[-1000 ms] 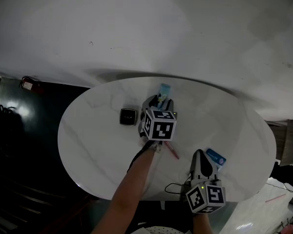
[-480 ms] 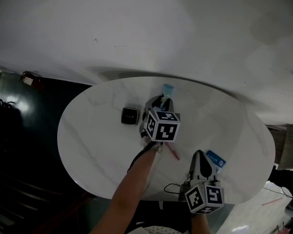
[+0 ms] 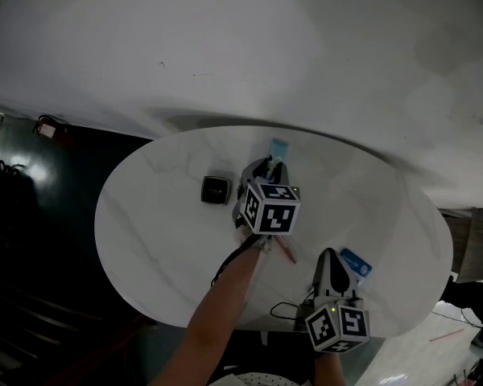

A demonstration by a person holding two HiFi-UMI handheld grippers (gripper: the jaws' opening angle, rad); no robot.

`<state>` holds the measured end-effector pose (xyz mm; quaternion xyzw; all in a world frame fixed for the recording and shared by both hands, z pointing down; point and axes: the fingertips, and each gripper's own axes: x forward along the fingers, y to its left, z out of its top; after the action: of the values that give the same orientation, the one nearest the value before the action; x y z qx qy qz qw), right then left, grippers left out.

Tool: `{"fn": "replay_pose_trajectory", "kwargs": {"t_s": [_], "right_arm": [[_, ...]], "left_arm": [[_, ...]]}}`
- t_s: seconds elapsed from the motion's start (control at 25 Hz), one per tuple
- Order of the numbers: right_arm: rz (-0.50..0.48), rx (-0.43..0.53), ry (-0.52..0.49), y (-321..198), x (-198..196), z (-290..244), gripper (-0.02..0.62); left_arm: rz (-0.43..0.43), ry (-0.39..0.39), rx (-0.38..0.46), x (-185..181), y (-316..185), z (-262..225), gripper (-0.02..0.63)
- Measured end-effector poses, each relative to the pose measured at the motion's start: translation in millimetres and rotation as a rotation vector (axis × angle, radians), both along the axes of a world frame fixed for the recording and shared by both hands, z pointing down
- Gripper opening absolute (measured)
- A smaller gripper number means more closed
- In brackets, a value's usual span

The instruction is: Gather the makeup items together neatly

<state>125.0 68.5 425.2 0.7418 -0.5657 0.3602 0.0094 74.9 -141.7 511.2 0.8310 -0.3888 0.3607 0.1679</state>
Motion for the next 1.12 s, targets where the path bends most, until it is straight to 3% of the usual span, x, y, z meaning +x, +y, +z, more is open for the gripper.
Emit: {"fn": "replay_pose_trajectory", "kwargs": {"t_s": [0.52,1.12], "right_arm": [[-0.041,0.024,0.003,-0.1,-16.6,-9.0,0.006],[-0.087,0.037,0.004,4.3,-42.7,-12.3,0.006]], "left_arm": [[-0.086,0.052,0.017,-29.7,17.5,-25.6,0.160],[-0.144,0.065,-0.015,-59.8,55.7,-21.3,0.161]]}}
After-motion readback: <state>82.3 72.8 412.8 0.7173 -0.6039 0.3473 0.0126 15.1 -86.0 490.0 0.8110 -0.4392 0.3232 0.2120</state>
